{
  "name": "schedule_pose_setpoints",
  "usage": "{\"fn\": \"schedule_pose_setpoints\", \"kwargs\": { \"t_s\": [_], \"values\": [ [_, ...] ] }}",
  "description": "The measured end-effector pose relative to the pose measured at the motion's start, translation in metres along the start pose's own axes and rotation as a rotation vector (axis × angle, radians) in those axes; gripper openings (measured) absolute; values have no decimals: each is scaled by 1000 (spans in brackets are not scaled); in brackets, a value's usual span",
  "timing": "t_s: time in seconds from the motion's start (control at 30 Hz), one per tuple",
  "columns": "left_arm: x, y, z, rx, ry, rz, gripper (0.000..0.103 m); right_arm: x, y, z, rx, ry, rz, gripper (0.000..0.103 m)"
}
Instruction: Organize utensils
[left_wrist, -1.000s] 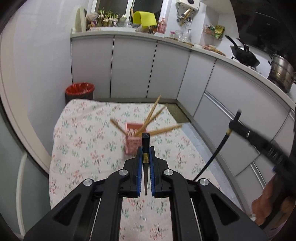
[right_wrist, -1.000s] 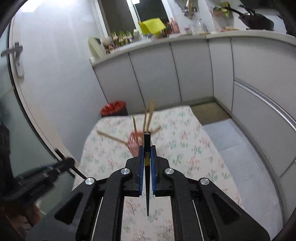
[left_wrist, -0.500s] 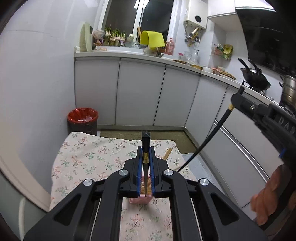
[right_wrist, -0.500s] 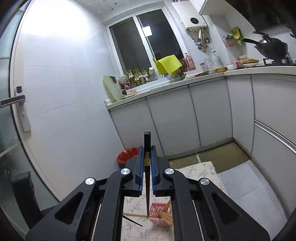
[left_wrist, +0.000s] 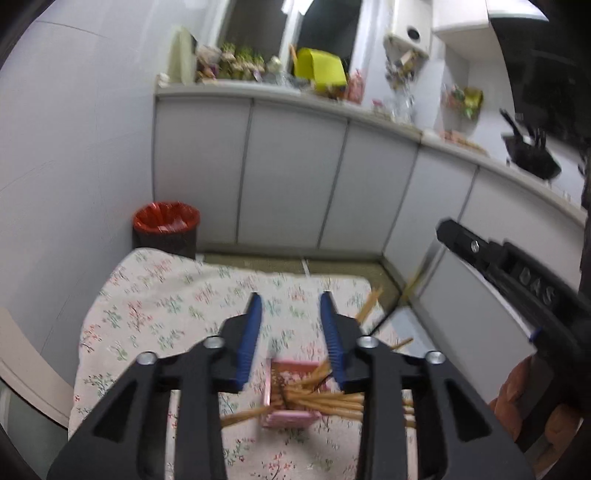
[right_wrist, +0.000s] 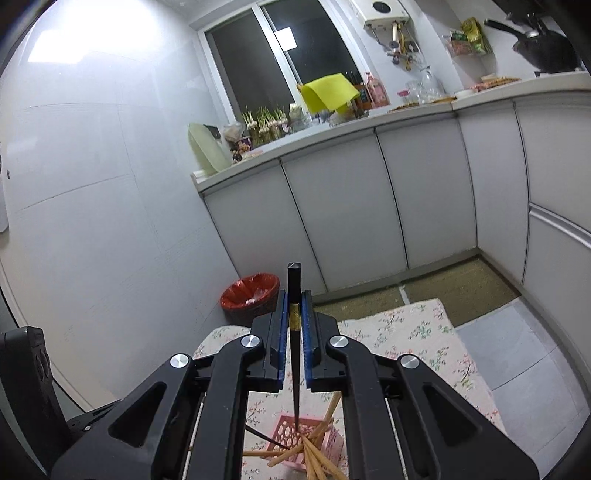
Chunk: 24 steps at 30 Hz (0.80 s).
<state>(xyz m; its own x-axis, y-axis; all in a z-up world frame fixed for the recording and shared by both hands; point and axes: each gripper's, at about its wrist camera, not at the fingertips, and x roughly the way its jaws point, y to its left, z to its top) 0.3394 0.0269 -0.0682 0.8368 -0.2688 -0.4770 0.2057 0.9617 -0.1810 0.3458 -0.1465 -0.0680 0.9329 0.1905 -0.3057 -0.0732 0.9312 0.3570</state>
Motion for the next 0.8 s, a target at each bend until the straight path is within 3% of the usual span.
{"fn": "schedule_pose_setpoints", "kwargs": {
  "t_s": [0.07, 0.1, 0.13, 0.47, 0.67, 0.73, 0.8],
  "values": [
    [-10, -1, 5, -8, -16, -6, 41, -9, 1, 0, 0, -27, -21, 25],
    [-17, -2, 8, -6, -26, -2, 42, -14, 2, 3, 4, -39, -22, 42],
    [-25, -5, 9, -2, -36, 0, 44, -21, 3, 5, 8, -53, -25, 46],
    [-121, -30, 9, 38, -160, 125, 67, -104, 23, 13, -66, -95, -95, 46],
    [-183, -46, -5, 39, -220, 154, 82, -171, 31, 9, -84, -115, -158, 69],
    [-202, -51, -11, 33, -237, 146, 85, -187, 34, 5, -89, -119, -182, 85],
    [-221, -56, -18, 26, -250, 141, 87, -209, 36, -3, -87, -126, -196, 87]
  ]
}}
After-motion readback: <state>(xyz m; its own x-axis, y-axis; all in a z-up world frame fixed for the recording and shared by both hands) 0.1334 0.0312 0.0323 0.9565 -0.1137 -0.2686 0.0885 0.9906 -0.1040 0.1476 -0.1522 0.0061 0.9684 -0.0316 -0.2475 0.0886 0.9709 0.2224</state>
